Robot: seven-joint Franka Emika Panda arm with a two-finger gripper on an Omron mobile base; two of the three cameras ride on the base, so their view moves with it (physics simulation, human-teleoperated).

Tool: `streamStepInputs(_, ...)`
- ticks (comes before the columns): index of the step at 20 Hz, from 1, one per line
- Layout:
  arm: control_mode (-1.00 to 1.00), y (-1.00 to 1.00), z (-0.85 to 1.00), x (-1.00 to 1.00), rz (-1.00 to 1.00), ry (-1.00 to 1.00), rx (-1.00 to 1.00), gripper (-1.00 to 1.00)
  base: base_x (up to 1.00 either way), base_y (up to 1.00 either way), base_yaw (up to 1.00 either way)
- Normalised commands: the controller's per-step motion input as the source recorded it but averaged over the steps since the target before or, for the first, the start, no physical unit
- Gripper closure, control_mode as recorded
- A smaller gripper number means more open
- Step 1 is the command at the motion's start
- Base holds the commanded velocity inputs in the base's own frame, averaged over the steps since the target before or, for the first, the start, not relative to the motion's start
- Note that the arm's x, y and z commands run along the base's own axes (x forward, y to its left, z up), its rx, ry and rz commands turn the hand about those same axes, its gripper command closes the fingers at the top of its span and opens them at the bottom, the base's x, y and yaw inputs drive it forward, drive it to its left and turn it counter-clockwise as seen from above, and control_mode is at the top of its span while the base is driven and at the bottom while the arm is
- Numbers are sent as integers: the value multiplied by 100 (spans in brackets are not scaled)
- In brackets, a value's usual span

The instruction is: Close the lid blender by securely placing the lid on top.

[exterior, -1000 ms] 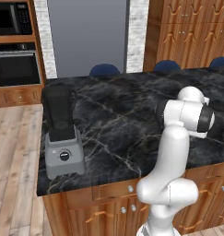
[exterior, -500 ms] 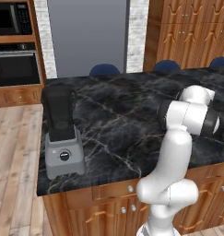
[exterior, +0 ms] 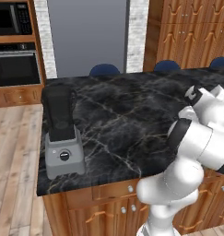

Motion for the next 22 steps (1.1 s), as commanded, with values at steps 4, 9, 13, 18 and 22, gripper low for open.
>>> streamStepInputs(4,-100,81,99,-10,1,-14,-1,100,0,0,0)
streamStepInputs(9,-100,94,98,-5,1,-1,0,100,0,0,0)
streamStepInputs(13,-100,100,81,0,4,0,0,100,0,0,0)
streamStepInputs(18,-100,87,60,0,20,-1,-1,100,0,0,0)
streamStepInputs(22,-100,73,60,0,34,-8,-10,100,0,0,0)
